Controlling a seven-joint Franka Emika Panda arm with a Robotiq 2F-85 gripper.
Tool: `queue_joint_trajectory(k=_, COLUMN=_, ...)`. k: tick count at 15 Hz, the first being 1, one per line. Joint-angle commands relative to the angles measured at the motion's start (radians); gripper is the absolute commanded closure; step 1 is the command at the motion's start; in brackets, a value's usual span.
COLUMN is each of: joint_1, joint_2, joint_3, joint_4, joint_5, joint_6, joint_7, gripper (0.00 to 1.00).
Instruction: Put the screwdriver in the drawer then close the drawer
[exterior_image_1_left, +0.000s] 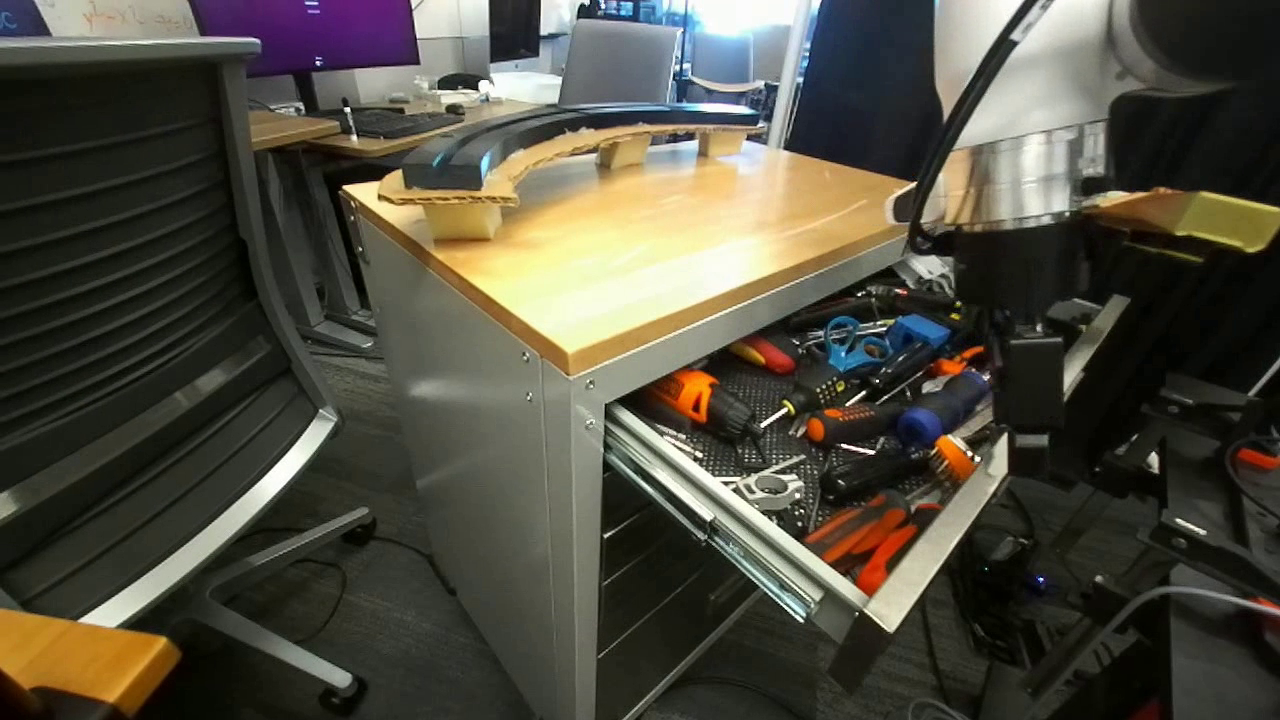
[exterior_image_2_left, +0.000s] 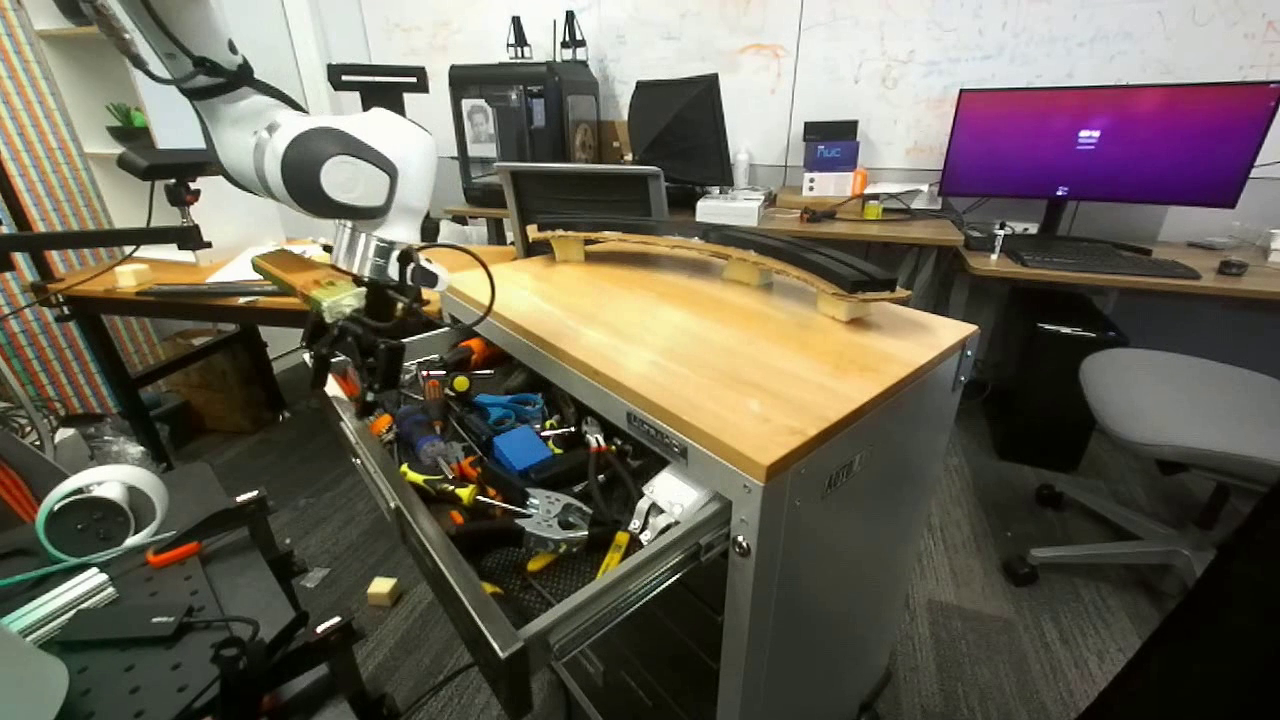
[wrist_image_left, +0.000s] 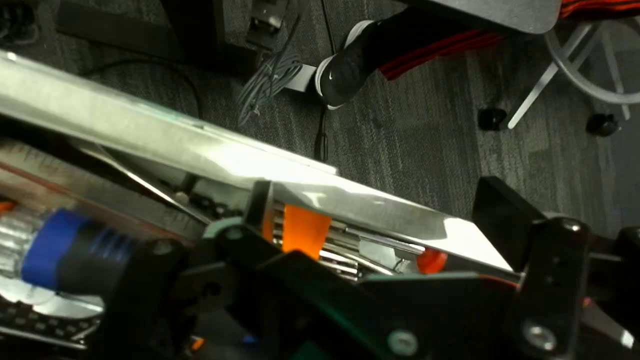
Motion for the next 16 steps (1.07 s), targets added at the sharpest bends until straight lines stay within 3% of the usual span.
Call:
queue_joint_trajectory(k=1, joint_1=0.045, joint_2=-0.161, joint_3=0.01, joint_4=-0.161, joint_5=0.064, joint_6=0.065, joint_7=0.185, gripper=0.0)
queue_joint_trajectory(k=5, joint_1=0.086, joint_2=-0.243, joint_3=0.018, joint_4=-0.212, joint_5=0.011, joint_6=0.052, joint_7=0.462, gripper=0.0)
queue_joint_trajectory(k=6, joint_1=0.085, joint_2=-0.233, joint_3=0.015, joint_4=-0.208, joint_5=0.003, joint_6=0.056, joint_7=0.521, gripper=0.25)
queue_joint_trajectory(k=7, joint_1=0.08, joint_2=-0.206, joint_3=0.011, joint_4=-0.193, joint_5=0.003, joint_6=0.057, joint_7=0.529, gripper=0.25)
queue_joint_trajectory(k=8, joint_1=0.073, joint_2=-0.156, joint_3=0.003, joint_4=-0.167, joint_5=-0.016, joint_6=0.067, joint_7=0.523, gripper=0.32)
queue_joint_trajectory(k=13, joint_1=0.051, joint_2=0.045, joint_3=-0.043, joint_4=-0.033, joint_5=-0.106, joint_6=0.124, joint_7=0.4, gripper=0.72)
queue_joint_trajectory(k=15, joint_1=0.077, joint_2=0.108, joint_3=-0.071, joint_4=0.041, joint_5=-0.237, joint_6=0.056, joint_7=0.452, gripper=0.87)
queue_joint_trajectory(k=16, joint_1=0.146, joint_2=0.119, joint_3=-0.121, joint_4=0.078, joint_5=-0.339, joint_6=0.004, joint_7=0.526, gripper=0.94)
